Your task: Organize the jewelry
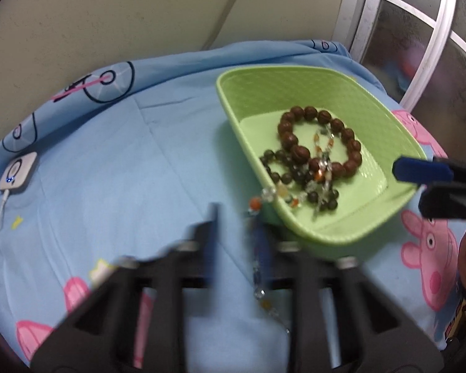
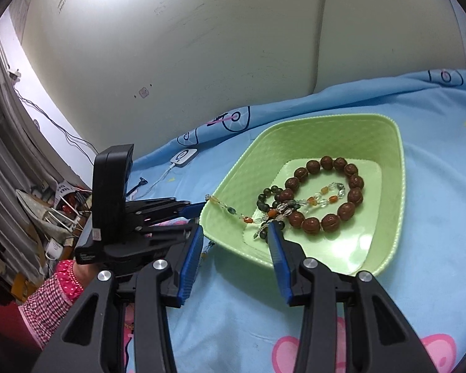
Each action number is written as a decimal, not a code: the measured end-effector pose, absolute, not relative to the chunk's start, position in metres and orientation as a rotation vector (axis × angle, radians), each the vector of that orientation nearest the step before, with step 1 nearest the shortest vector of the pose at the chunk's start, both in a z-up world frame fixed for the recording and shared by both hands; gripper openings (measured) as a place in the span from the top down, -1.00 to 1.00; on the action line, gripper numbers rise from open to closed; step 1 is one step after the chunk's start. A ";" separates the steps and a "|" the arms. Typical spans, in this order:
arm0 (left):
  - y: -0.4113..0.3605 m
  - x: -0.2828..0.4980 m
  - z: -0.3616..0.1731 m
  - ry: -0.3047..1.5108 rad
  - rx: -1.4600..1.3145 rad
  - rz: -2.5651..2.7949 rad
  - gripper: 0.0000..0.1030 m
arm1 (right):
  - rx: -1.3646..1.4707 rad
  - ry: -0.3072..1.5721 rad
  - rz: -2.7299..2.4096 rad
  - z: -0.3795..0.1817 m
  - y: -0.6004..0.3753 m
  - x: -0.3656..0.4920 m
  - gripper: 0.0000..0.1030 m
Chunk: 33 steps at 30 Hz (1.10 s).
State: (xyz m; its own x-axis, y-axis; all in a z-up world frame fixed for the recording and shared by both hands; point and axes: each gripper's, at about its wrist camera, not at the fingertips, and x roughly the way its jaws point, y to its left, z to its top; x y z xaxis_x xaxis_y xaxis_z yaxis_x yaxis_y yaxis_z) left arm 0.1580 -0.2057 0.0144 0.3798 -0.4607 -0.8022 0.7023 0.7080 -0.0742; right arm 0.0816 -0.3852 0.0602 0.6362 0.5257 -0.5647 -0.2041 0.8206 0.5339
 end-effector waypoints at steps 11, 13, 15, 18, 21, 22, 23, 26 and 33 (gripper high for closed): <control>-0.183 0.149 0.123 0.728 0.205 -0.841 0.91 | 0.503 0.696 0.432 0.070 -0.400 0.075 0.53; -0.197 0.144 0.142 0.687 0.210 -0.885 0.91 | 0.520 0.676 0.415 0.072 -0.408 0.072 0.53; -0.213 0.137 0.155 0.662 0.227 -0.922 0.91 | 0.547 0.651 0.392 0.073 -0.418 0.069 0.53; -0.250 0.129 0.158 0.656 0.284 -0.956 0.90 | 0.579 0.622 0.355 0.073 -0.434 0.065 0.53; -0.279 0.132 0.142 0.728 0.320 -0.957 0.68 | 0.605 0.600 0.335 0.071 -0.445 0.063 0.53; -0.290 0.136 0.132 0.778 0.334 -0.958 0.31 | 0.616 0.599 0.331 0.069 -0.448 0.064 0.53; -0.296 0.139 0.123 0.809 0.349 -0.936 0.13 | 0.622 0.600 0.328 0.068 -0.450 0.064 0.53; -0.298 0.144 0.106 0.874 0.357 -0.900 0.14 | 0.632 0.596 0.326 0.066 -0.454 0.063 0.53; -0.206 0.136 0.143 0.789 0.282 -0.806 0.13 | 0.627 0.590 0.355 0.069 -0.445 0.062 0.53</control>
